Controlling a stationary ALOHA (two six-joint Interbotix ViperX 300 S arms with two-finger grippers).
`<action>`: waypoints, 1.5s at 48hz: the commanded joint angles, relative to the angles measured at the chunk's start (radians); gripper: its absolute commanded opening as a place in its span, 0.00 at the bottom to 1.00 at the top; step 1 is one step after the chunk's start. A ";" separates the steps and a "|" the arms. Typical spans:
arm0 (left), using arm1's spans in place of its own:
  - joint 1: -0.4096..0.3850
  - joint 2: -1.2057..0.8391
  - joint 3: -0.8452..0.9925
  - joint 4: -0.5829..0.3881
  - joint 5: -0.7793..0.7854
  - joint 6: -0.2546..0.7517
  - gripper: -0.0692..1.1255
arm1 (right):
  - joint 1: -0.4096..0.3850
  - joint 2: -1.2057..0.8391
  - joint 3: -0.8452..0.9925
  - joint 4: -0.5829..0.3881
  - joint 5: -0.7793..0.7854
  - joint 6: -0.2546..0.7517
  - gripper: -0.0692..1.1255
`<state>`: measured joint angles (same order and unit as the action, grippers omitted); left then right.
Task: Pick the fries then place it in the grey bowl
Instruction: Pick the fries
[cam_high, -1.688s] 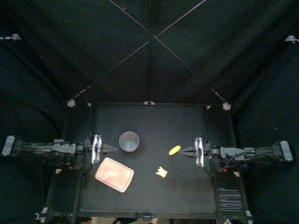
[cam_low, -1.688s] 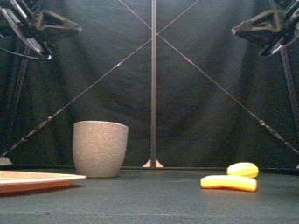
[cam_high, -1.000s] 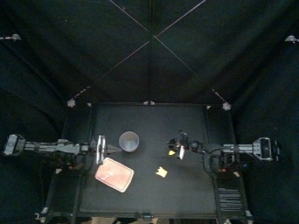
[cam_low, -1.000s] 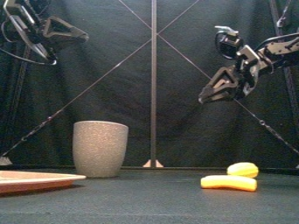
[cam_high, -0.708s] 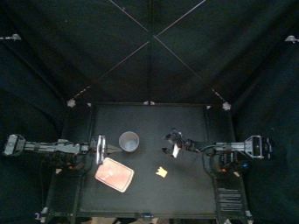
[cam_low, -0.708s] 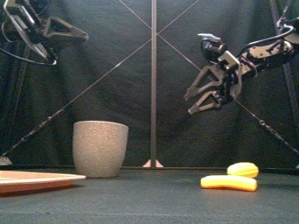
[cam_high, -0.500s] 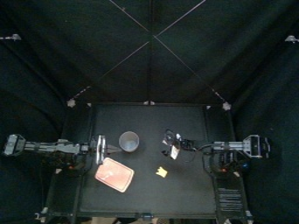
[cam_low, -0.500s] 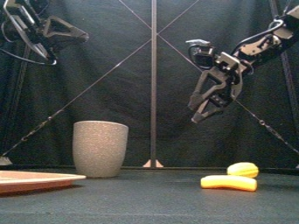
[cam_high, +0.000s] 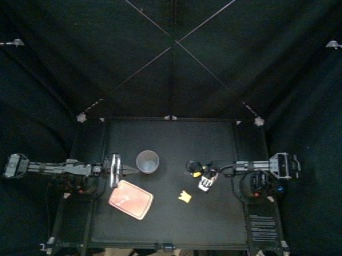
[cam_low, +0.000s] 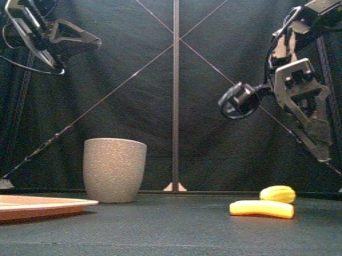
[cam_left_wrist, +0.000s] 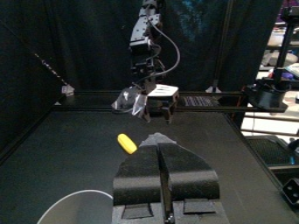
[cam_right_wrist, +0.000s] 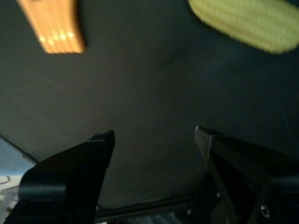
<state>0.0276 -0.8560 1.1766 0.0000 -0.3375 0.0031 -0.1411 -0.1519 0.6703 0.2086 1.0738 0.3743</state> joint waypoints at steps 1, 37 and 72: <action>0.003 0.003 -0.015 0.002 -0.009 0.000 0.08 | 0.041 0.015 -0.043 -0.075 0.051 0.123 0.94; 0.043 0.003 -0.005 -0.002 -0.009 -0.002 0.08 | 0.288 0.236 -0.160 -0.327 -0.333 0.442 0.94; 0.049 -0.002 -0.003 -0.002 -0.009 -0.005 0.08 | 0.328 0.316 -0.206 -0.307 -0.394 0.446 0.94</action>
<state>0.0736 -0.8590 1.1904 -0.0015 -0.3375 -0.0015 0.1841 0.1825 0.4801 -0.0951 0.6750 0.8222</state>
